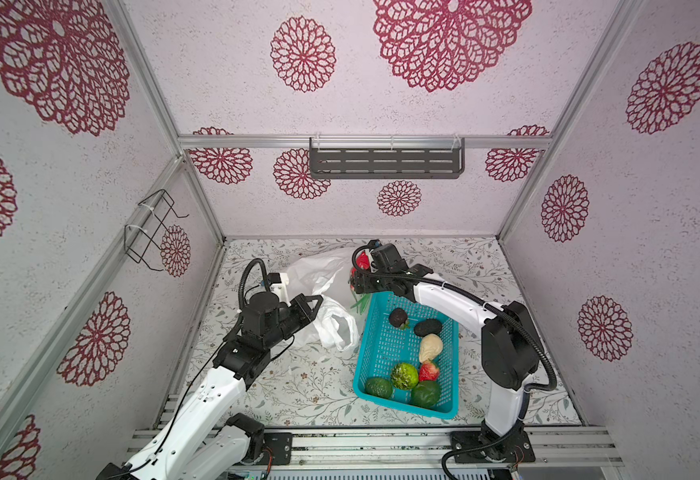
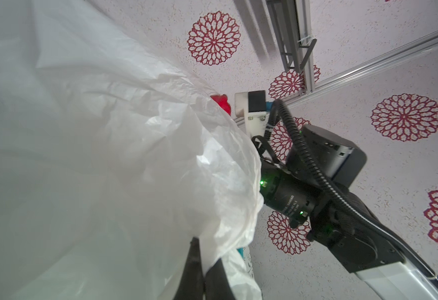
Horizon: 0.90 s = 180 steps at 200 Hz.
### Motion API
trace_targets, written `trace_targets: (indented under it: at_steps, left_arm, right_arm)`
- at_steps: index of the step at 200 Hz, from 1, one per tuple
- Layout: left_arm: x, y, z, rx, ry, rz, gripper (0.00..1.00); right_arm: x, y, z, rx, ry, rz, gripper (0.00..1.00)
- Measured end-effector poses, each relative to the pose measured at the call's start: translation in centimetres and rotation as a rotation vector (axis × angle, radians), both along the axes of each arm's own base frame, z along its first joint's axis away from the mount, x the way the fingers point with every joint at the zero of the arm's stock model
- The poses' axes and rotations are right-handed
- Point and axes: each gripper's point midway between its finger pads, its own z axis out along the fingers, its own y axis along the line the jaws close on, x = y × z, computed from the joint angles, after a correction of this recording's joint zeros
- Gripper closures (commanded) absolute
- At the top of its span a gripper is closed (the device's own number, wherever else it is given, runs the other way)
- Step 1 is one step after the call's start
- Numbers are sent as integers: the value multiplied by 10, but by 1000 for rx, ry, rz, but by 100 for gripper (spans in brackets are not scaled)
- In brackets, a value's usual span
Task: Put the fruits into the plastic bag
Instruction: 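Carry the dragon fruit over the bag opening held by the left gripper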
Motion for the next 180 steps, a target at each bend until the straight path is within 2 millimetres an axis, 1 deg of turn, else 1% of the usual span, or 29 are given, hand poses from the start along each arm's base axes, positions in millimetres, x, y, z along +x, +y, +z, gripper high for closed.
trace_targets:
  at_steps: [16,32,70,93,111,120,131,139,148,159,167,172,175,180]
  left_arm:
    - [0,-1,-13,-1,29,-2,100]
    - [0,-1,-19,-2,40,-2,100]
    - [2,-3,-14,-17,21,-2,100]
    - [2,-3,-12,-20,14,-3,100]
    - [2,-4,-9,-23,3,-10,100]
    - [3,-6,-4,-25,-8,-20,100]
    - [3,-8,10,-17,-34,-37,100]
    - [4,-10,28,-11,-70,-51,100]
    - [5,-12,55,-7,-126,-70,100]
    - [5,-14,94,-7,-210,-89,100]
    - [2,-15,125,-11,-277,-106,100]
    - [1,-16,138,-13,-307,-115,100]
    - [-1,-16,150,-16,-334,-123,100]
    - [-3,-18,163,-21,-362,-134,100]
  right_arm:
    - [-10,15,2,57,15,70,53]
    - [-23,31,2,113,43,142,53]
    - [-48,62,11,265,101,264,53]
    - [-55,70,14,332,129,294,52]
    - [-55,73,18,360,131,300,52]
    - [-55,74,20,367,127,302,52]
    - [-54,74,21,370,122,304,52]
    - [-54,74,23,372,120,305,52]
    - [-53,75,25,372,118,308,52]
    - [-52,75,31,377,114,312,52]
    - [-50,76,39,386,106,320,52]
    - [-49,77,44,393,100,326,52]
    - [-49,78,47,397,95,328,52]
    - [-48,79,53,404,86,334,52]
